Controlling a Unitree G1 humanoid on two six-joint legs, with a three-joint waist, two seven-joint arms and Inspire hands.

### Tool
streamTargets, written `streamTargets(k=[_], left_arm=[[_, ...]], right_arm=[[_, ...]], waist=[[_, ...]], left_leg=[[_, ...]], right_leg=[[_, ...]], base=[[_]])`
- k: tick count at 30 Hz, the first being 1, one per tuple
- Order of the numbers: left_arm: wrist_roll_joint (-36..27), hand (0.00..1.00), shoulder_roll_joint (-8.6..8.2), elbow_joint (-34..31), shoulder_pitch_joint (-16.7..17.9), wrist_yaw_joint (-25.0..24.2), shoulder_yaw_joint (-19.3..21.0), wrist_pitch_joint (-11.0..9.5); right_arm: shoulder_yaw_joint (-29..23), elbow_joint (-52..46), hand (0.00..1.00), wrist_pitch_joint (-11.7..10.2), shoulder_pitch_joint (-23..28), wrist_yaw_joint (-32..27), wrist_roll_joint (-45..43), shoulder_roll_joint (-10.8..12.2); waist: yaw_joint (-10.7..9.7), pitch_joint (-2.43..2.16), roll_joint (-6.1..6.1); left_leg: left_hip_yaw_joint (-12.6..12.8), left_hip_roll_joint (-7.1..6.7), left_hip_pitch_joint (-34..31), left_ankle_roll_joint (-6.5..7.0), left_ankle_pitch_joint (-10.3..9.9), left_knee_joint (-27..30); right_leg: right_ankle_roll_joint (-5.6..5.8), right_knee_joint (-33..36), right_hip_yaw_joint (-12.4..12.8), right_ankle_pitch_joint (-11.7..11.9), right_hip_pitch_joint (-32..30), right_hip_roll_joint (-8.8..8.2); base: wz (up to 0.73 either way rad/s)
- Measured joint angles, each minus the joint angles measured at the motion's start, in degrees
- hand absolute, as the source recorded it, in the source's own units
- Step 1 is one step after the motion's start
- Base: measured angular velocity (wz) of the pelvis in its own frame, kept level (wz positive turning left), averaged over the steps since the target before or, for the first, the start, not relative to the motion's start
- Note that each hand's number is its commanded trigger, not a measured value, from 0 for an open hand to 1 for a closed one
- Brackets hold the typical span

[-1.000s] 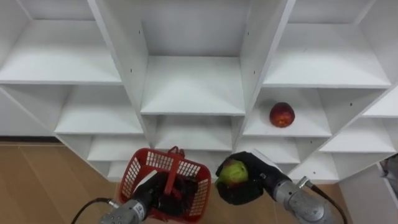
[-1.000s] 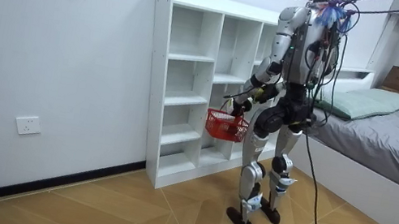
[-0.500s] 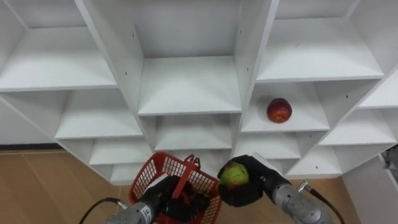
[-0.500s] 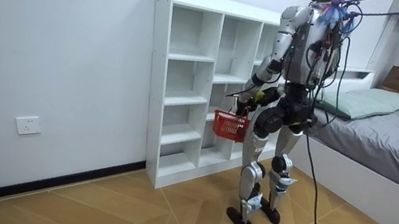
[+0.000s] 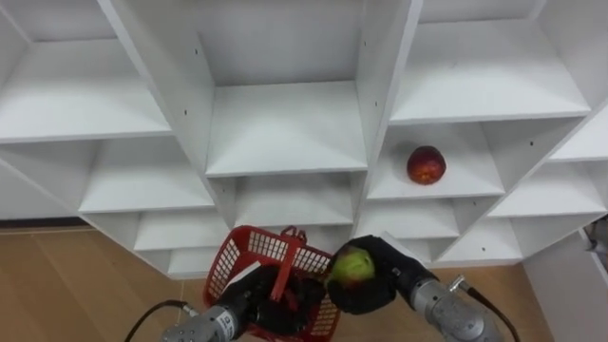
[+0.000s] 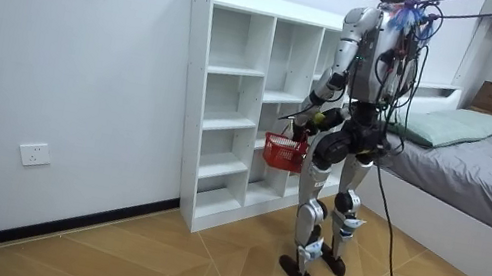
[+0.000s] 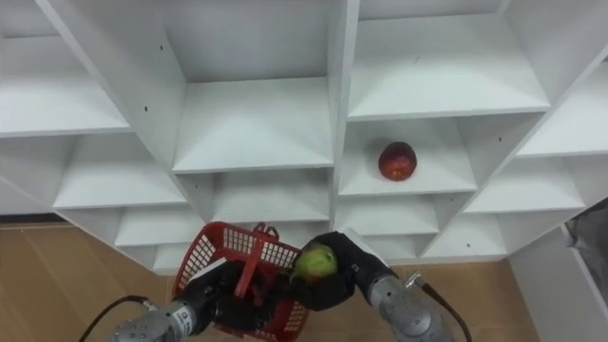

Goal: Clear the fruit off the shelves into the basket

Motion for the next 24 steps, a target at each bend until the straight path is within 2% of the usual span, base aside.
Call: streamTargets(k=[4,12,20,21,22,23,24], left_arm=[[-2.2,1.0,0.03,-0.7,-0.2,-0.3,-0.8,-0.1],[-2.3,1.0,0.11,-0.8,-1.3,-1.0,-3.9,-0.1],[-2.3,1.0,0.06,-1.8,-1.4,-1.2,-4.5,-0.1],[-2.3,1.0,0.04,-1.8,-1.4,-1.2,-4.5,-0.1],[-2.3,1.0,0.03,-1.8,-1.4,-1.4,-4.5,-0.1],[-2.3,1.0,-0.04,-1.8,-1.5,-1.5,-4.5,-0.1],[-2.3,1.0,-0.07,-1.8,-1.5,-1.6,-4.5,-0.1]], right_arm=[[1.2,0.1,1.0,0.0,-1.6,-0.2,0.1,0.1],[4.0,2.7,1.0,0.0,-3.4,-0.3,0.6,0.2],[4.0,3.3,0.99,0.0,-3.8,-0.8,2.2,0.0],[4.0,3.5,0.61,0.0,-3.9,-0.8,2.3,0.0],[4.1,4.3,0.36,0.0,-4.3,-0.8,2.4,0.0],[4.2,4.8,0.0,0.0,-4.4,-0.8,2.5,0.0],[4.4,4.8,0.0,0.0,-4.4,-0.8,2.5,0.0]], waist=[[0.0,0.08,-0.05],[-0.1,0.54,0.62],[0.0,0.61,0.76],[0.0,0.61,0.77],[0.0,0.61,0.81],[0.0,0.61,0.84],[0.0,0.61,0.86]], left_leg=[[0.7,0.01,-0.8,0.01,0.0,0.1],[1.0,0.08,-1.1,0.01,0.0,0.1],[1.0,0.1,-1.1,0.0,0.0,0.1],[1.0,0.1,-1.1,0.0,0.0,0.1],[1.1,0.1,-1.1,-0.01,0.0,0.1],[1.1,0.1,-1.1,0.0,0.0,0.1],[1.1,0.1,-1.1,0.0,0.0,0.1]], right_leg=[[-0.06,0.9,0.7,-0.1,-1.5,0.0],[-0.06,0.9,1.0,-0.2,-1.9,0.04],[-0.06,0.9,1.1,-0.2,-1.9,0.07],[-0.07,0.9,1.1,-0.2,-1.9,0.07],[-0.07,0.9,1.1,-0.2,-1.9,0.07],[-0.06,0.9,1.1,-0.2,-1.9,0.07],[-0.06,0.9,1.1,-0.2,-1.9,0.07]], base=[[-0.08],[-0.02],[0.0],[0.0],[0.0],[0.0],[0.0]])
